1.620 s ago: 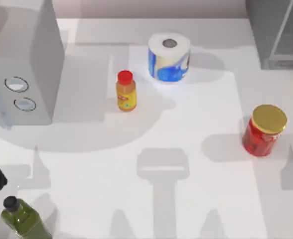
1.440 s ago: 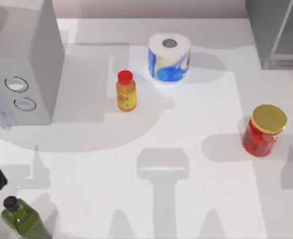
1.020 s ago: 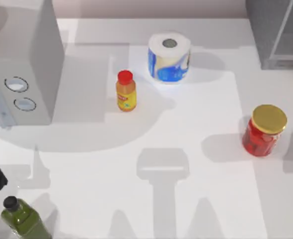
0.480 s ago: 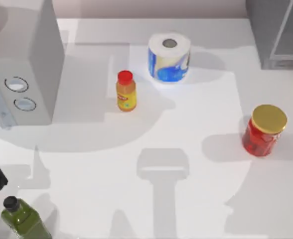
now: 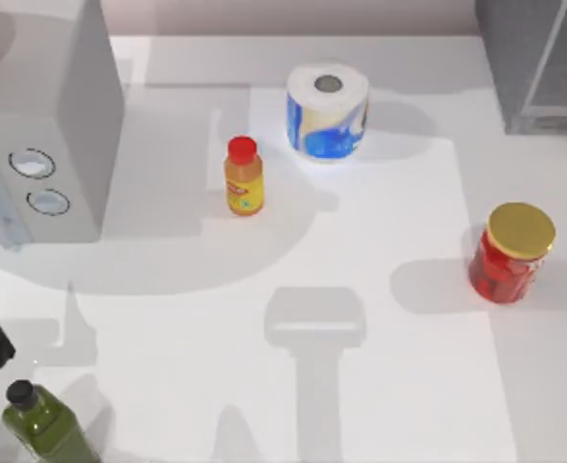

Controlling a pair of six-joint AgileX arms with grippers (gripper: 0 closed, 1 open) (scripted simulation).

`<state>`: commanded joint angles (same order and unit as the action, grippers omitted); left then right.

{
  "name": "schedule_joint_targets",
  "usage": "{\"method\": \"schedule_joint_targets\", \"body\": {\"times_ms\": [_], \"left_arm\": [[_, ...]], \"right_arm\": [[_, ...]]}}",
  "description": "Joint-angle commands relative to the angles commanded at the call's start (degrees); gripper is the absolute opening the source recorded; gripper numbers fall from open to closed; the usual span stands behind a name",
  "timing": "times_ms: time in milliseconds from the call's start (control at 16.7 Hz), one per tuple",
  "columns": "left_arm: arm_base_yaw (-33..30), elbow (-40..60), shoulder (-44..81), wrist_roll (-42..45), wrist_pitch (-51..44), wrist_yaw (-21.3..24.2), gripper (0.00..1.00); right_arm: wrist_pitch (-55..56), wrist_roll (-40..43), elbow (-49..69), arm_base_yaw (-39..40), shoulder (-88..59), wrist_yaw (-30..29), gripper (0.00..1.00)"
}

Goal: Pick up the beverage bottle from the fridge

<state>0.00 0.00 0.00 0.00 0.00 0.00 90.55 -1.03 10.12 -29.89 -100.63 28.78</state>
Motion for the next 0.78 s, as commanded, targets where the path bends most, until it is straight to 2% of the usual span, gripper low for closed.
{"method": "schedule_joint_targets", "body": {"times_ms": [480,780], "left_arm": [[0.0,0.0,0.0,0.0,0.0,0.0,1.0],[0.0,0.0,0.0,0.0,0.0,0.0,1.0]], "right_arm": [[1.94,0.02,0.34,-0.37,-2.04,0.5,1.0],[-3.55,0.37,9.81,3.6,-6.54,-4.08,1.0]]}}
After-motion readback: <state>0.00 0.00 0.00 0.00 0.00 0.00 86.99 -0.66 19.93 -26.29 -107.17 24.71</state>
